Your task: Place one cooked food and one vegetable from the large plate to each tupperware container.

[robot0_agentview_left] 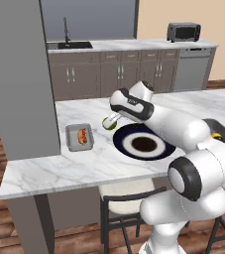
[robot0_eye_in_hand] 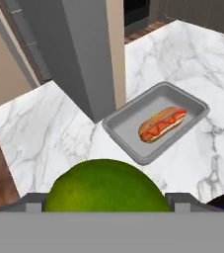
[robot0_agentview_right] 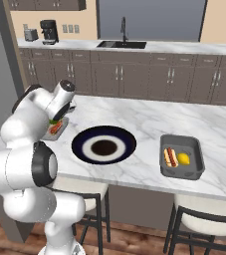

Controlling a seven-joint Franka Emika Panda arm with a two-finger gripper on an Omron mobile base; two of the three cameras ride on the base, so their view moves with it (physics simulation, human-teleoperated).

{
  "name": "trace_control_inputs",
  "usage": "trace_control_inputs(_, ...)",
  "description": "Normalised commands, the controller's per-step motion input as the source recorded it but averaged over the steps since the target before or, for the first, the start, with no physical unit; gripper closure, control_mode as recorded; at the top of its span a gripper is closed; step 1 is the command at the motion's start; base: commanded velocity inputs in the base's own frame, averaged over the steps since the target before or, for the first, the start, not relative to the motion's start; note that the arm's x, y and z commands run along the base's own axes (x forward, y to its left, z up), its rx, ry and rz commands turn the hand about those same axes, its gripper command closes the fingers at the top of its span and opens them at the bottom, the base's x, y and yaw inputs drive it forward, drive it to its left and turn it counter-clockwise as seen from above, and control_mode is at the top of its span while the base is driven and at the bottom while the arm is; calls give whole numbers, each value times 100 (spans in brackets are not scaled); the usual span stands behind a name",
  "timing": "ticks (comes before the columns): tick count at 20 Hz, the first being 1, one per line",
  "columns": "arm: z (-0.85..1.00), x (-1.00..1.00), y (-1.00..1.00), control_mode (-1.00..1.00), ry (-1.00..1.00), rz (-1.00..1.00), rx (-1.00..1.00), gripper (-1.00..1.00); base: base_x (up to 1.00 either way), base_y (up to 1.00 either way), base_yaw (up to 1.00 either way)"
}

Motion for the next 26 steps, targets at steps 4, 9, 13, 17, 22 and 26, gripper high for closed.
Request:
trace_control_inputs(4, -23, 20, 27, -100, -5, 12, 5, 100, 0, 0, 0)
trace_control_inputs(9, -24, 38, 49, -100, 0, 4, 2, 100, 0, 0, 0)
trace_control_inputs(13, -15, 44, 51, -100, 5, 0, 0, 100, 0, 0, 0)
trace_control_inputs(17, -21, 34, 29, -100, 4, 0, 0, 100, 0, 0, 0)
trace_control_inputs(22, -33, 21, 14, -100, 7, 0, 0, 100, 0, 0, 0)
trace_control_inputs(26, -39, 22, 0, -100, 0, 2, 0, 100, 0, 0, 0)
